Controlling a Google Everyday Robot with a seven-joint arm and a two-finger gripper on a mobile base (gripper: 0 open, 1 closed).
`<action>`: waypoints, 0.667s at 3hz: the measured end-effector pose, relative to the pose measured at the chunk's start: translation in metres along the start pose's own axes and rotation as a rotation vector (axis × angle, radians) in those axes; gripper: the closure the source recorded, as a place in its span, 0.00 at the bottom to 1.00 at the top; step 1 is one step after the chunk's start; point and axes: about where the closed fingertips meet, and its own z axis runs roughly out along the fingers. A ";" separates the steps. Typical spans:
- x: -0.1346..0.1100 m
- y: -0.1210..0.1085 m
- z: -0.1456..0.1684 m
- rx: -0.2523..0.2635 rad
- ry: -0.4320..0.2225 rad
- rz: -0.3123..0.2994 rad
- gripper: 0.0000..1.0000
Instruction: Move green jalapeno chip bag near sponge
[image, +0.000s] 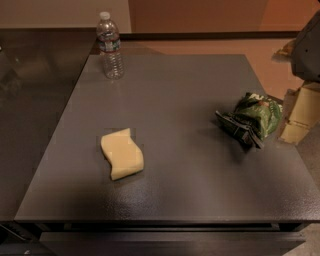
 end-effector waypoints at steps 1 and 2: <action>0.000 0.000 0.000 0.000 0.000 0.000 0.00; -0.008 -0.002 0.007 -0.026 -0.017 -0.041 0.00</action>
Offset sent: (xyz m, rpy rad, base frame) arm 0.0141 0.0195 -0.0157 0.0249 0.0622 0.1292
